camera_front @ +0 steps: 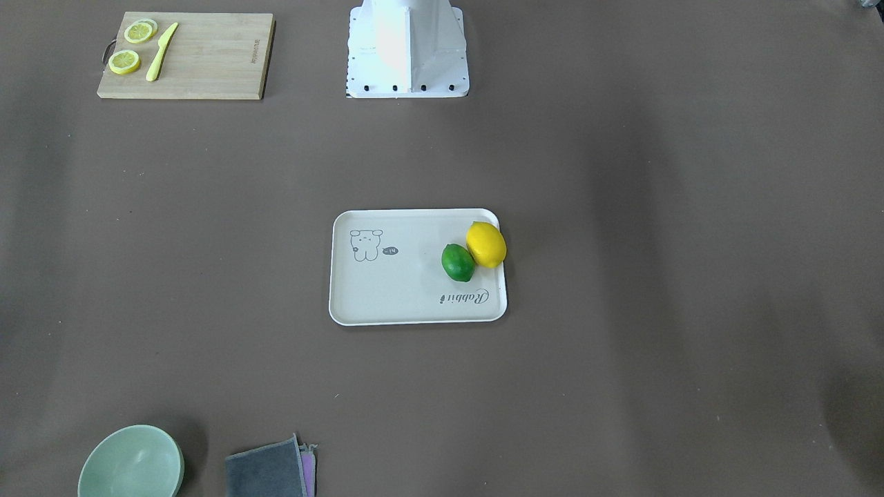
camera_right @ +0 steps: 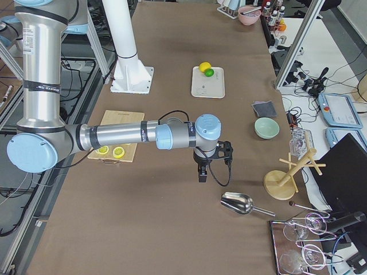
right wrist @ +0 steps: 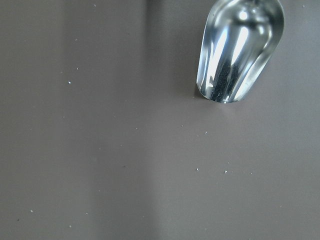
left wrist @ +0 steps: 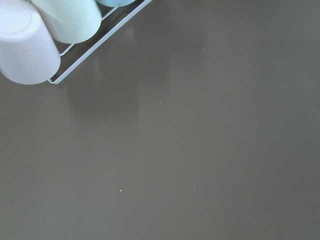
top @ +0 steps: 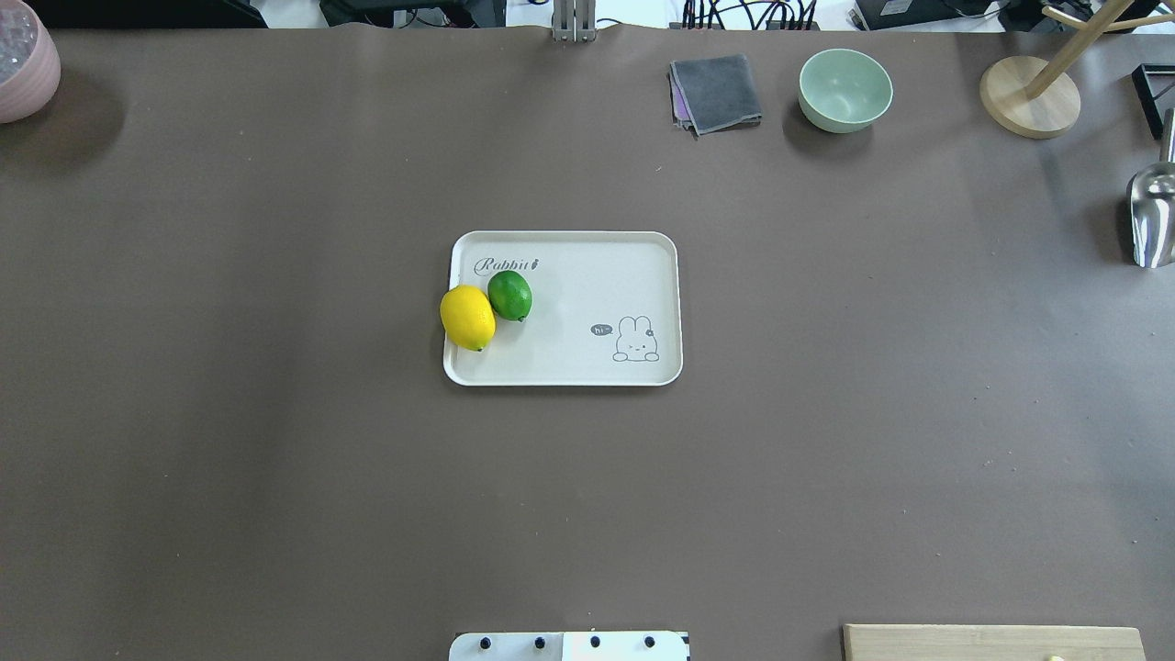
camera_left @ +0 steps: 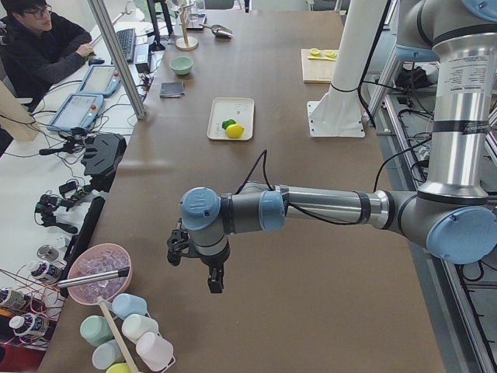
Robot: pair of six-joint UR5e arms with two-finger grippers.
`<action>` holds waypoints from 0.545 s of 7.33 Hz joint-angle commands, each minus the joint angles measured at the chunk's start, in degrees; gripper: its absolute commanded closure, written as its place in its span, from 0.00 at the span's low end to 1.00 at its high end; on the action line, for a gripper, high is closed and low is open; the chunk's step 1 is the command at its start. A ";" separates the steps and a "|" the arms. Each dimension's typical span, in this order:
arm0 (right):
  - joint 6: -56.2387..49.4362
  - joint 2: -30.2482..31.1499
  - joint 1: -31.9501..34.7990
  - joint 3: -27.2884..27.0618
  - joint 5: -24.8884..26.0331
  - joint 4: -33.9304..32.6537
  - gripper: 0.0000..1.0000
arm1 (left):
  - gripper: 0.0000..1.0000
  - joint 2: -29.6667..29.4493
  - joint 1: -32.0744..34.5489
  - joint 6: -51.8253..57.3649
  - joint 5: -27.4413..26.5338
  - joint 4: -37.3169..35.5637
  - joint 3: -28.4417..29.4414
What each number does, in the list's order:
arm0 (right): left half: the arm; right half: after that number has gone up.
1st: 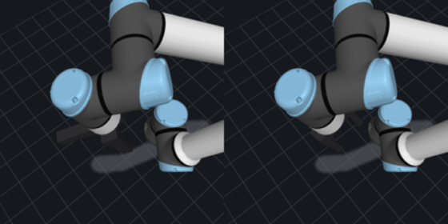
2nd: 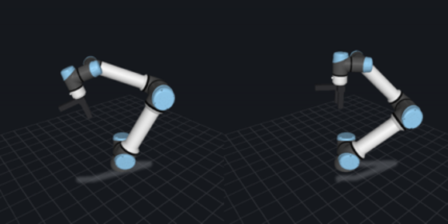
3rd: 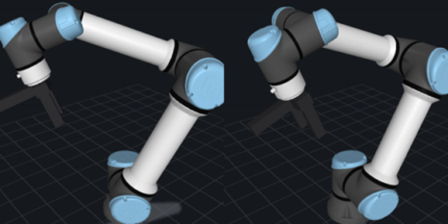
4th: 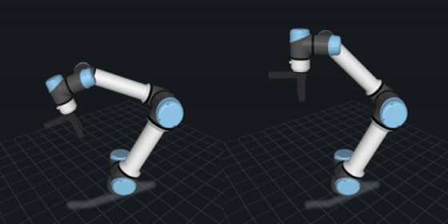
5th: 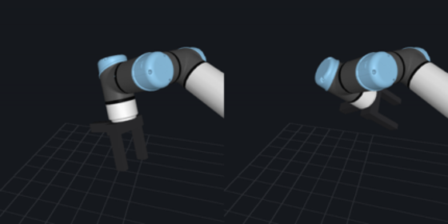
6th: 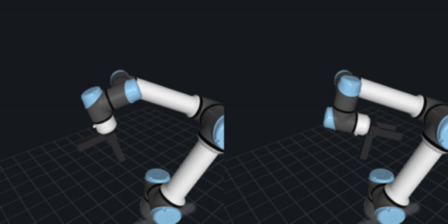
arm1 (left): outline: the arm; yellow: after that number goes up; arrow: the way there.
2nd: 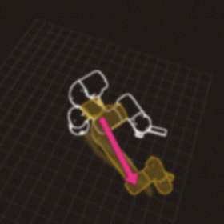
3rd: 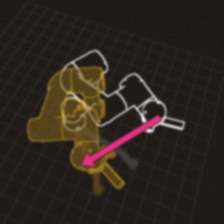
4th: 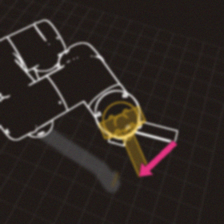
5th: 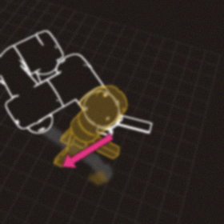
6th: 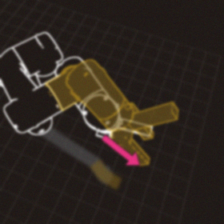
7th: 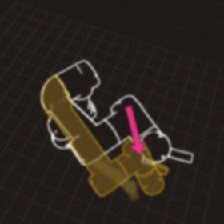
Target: Place all lemons on tray
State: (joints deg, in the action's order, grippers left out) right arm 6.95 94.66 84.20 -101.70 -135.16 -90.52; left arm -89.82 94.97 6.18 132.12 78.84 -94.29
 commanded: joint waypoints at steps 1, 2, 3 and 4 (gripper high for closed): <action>0.52 0.09 0.00 0.45 0.16 -0.01 0.00 | 0.02 -0.70 -0.22 -0.29 0.33 0.26 1.29; 0.00 0.26 0.35 1.24 0.16 0.08 0.00 | 0.02 -0.62 -0.13 -0.03 0.51 0.69 2.09; 0.00 0.26 0.87 1.25 0.16 0.08 0.00 | 0.02 -0.18 -0.13 -0.03 0.60 2.18 2.79; 0.17 0.26 1.40 1.25 0.24 0.08 0.00 | 0.02 -0.35 -0.22 -0.38 0.60 2.63 2.97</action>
State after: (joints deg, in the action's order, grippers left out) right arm 7.03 94.88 84.98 -100.57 -134.98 -90.45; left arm -90.17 94.80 6.05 132.65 80.58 -91.83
